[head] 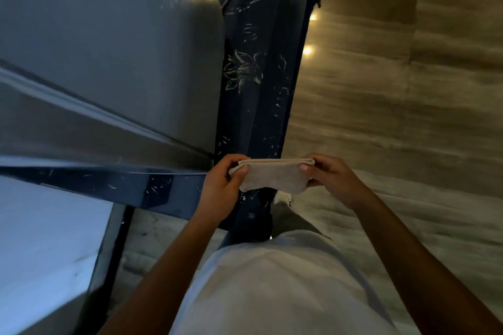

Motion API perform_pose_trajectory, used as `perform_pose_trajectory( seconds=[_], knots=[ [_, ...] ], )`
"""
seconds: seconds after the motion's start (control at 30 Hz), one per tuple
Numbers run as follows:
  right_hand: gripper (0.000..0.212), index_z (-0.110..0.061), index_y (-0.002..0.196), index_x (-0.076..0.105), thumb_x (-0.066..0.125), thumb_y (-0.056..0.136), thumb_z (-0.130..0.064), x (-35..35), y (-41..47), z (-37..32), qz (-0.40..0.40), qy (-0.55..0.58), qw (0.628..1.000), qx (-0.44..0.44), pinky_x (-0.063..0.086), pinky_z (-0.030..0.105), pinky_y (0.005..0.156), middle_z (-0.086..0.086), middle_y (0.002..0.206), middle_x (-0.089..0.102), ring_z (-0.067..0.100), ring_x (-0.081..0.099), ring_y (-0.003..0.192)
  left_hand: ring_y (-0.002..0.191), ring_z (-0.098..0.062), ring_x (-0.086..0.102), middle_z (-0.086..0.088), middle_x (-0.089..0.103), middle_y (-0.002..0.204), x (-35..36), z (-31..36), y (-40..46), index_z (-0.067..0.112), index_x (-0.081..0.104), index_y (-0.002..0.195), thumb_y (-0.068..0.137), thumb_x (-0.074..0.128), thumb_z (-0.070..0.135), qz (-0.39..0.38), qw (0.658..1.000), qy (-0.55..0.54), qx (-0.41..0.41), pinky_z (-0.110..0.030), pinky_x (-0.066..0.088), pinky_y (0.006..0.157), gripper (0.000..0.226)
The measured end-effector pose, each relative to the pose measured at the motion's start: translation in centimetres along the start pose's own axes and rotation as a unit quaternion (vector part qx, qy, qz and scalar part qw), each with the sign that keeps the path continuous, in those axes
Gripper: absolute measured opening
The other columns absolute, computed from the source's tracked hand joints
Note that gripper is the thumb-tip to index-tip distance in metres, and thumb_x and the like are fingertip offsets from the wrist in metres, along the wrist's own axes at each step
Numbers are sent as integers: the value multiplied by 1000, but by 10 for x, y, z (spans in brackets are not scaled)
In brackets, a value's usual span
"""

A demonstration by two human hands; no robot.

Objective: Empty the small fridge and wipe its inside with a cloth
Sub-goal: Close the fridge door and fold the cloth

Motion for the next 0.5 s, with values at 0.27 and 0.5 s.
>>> perform_pose_trajectory(
  seconds=[0.27,0.5],
  knots=[
    [18,4,114,66,56,99,-1,5,59,4,-38,-31,999,-13,58,24,79,9,99,68,11,68,86,94,19,59,23,63,103,14,-5,18,29,60,114,105,56,14,119,989,9,-82,1,45,78,18],
    [17,-17,106,72,66,95,-6,4,113,5,61,-88,992,-67,48,9,75,-5,92,71,-10,64,78,102,-14,60,2,64,111,15,-5,86,12,66,120,104,53,8,123,985,24,-121,-28,48,88,20]
  ],
)
Point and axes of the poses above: each hand's wrist, its own y-axis towards the middle knuckle, its own x-axis out of the palm, z = x × y, the point moved 2 cm from there along y, towards the middle knuckle
